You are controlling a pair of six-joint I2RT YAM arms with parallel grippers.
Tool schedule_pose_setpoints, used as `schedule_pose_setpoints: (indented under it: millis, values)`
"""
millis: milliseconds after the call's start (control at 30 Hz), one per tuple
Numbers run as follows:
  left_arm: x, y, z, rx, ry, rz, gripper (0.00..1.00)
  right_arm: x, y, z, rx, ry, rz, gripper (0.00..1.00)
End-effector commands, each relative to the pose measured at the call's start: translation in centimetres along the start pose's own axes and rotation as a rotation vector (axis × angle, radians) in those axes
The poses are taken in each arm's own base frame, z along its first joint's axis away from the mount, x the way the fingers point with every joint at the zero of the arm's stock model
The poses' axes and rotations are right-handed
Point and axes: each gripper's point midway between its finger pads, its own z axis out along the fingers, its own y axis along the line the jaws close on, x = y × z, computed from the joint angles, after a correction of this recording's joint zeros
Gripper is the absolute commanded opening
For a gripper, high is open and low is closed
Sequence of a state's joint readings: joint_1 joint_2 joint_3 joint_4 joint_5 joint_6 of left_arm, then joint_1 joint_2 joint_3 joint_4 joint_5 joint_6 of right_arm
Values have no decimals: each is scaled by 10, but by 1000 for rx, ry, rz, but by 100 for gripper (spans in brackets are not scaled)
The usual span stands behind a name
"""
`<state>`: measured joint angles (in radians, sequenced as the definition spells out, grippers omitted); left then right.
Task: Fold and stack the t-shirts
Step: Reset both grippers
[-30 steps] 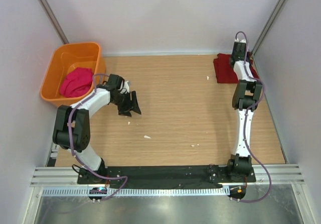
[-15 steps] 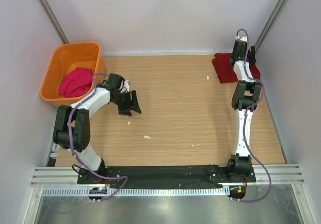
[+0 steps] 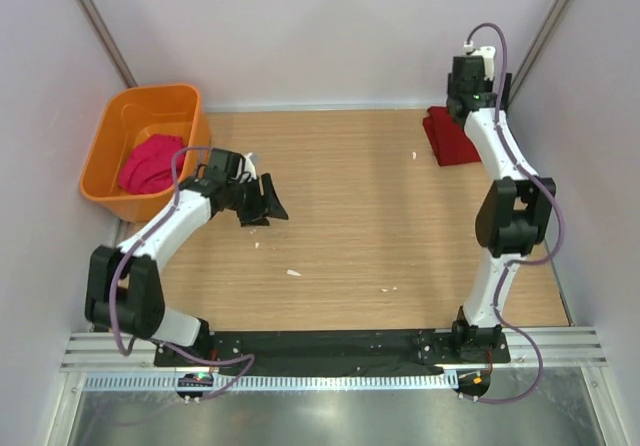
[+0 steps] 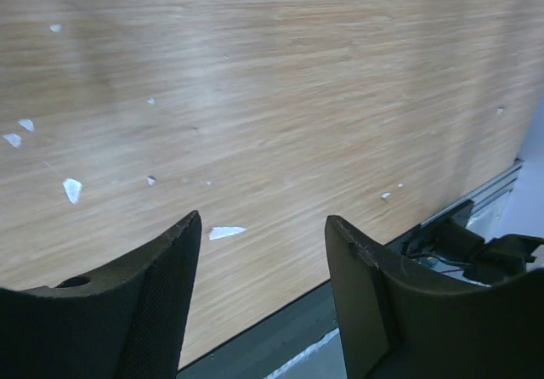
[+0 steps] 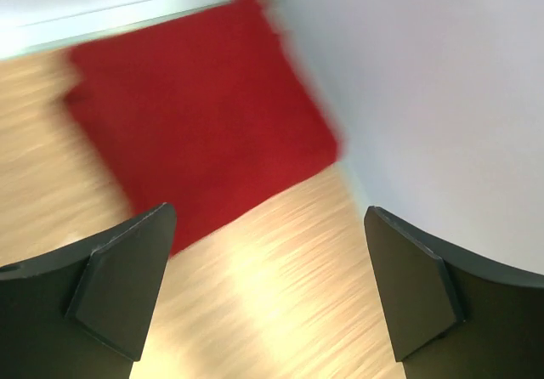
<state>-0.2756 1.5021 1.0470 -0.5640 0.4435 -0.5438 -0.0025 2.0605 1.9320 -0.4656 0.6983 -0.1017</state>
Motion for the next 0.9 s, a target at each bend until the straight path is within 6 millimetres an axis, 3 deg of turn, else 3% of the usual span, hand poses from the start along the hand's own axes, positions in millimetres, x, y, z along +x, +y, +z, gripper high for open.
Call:
schedule_pose_setpoints:
  millis: [0, 67, 100, 133, 167, 200, 233, 267, 300, 333, 367, 400, 467, 500, 533, 600, 700, 800, 867]
  values:
    - [8, -24, -25, 83, -84, -34, 62, 20, 62, -78, -306, 39, 129, 100]
    - [27, -27, -42, 119, -123, -74, 62, 37, 76, -131, -447, 46, 185, 100]
    - [42, -24, -53, 136, -159, -97, 63, 52, 87, -167, -558, 54, 256, 100]
    - [49, -22, -57, 145, -170, -114, 64, 56, 80, -182, -604, 33, 273, 100]
    - [57, -21, -63, 159, -190, -127, 65, 62, 89, -206, -683, 58, 383, 100]
    - [73, -12, -59, 157, -175, -156, 66, 100, 101, -218, -761, 132, 409, 100]
    - [80, -12, -62, 178, -182, -206, 66, 94, 85, -250, -852, 94, 514, 100]
    - [85, -21, -78, 248, -237, -192, 67, 106, 85, -263, -906, 117, 570, 100]
    - [99, -12, -72, 252, -224, -229, 68, 145, 91, -269, -939, 202, 640, 100]
    - [104, -13, -77, 283, -244, -240, 69, 148, 78, -289, -996, 181, 695, 100]
    - [109, -21, -88, 351, -280, -264, 70, 162, 74, -294, -1008, 200, 730, 100]
    - [119, -14, -83, 364, -274, -295, 70, 200, 76, -292, -973, 302, 769, 100]
    - [127, -14, -84, 420, -276, -368, 71, 221, 65, -302, -980, 326, 805, 100]
    - [131, -20, -94, 492, -314, -348, 71, 246, 65, -298, -949, 377, 798, 100]
    - [138, -13, -87, 496, -303, -381, 71, 268, 61, -299, -907, 445, 793, 100]
    - [143, -14, -92, 570, -328, -412, 72, 296, 54, -300, -864, 496, 779, 100]
    - [156, -14, -84, 537, -234, -376, 72, 319, 49, -303, -850, 538, 812, 100]
    - [154, -19, -85, 582, -225, -401, 80, 338, 58, -311, -918, 580, 834, 100]
    - [149, -42, -104, 757, -237, -375, 80, 340, 62, -321, -982, 595, 863, 100]
